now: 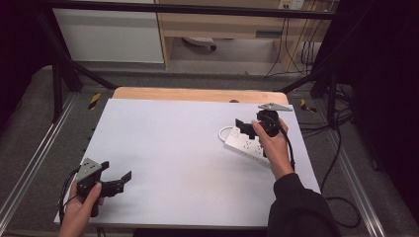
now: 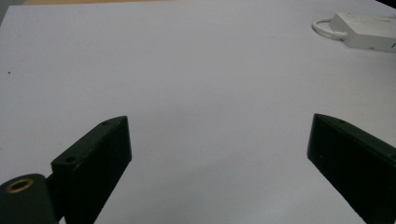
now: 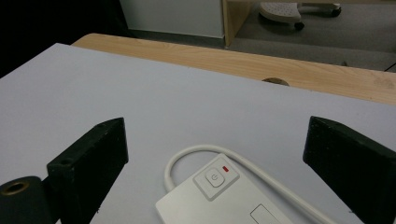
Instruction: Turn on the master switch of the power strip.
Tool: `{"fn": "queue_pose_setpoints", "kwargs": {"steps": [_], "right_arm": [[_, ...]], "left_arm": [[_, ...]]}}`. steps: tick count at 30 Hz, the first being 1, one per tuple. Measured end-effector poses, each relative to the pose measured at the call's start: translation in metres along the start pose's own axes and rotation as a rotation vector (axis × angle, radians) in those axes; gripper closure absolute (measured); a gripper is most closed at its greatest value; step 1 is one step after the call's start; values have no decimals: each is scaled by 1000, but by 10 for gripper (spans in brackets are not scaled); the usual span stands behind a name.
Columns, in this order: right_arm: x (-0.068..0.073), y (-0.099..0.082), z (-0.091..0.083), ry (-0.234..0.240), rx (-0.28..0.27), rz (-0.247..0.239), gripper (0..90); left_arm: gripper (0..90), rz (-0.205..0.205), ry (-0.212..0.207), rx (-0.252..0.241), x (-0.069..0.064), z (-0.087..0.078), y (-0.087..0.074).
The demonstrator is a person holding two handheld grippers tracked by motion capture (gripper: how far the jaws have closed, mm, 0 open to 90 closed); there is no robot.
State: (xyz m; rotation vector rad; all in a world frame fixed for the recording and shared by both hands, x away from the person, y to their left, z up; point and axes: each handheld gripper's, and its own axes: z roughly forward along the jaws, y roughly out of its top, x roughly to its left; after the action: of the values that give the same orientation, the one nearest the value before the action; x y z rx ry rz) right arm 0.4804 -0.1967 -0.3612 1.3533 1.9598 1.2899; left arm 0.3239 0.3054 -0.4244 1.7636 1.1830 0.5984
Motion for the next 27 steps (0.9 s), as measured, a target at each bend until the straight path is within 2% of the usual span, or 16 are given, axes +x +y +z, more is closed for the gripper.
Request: {"fn": "queue_pose_setpoints", "kwargs": {"steps": [27], "right_arm": [[-20, -10, -41, -12, -65, 19, 66]], "left_arm": [[64, -1, -1, -3, 0, -1, 0]]}}
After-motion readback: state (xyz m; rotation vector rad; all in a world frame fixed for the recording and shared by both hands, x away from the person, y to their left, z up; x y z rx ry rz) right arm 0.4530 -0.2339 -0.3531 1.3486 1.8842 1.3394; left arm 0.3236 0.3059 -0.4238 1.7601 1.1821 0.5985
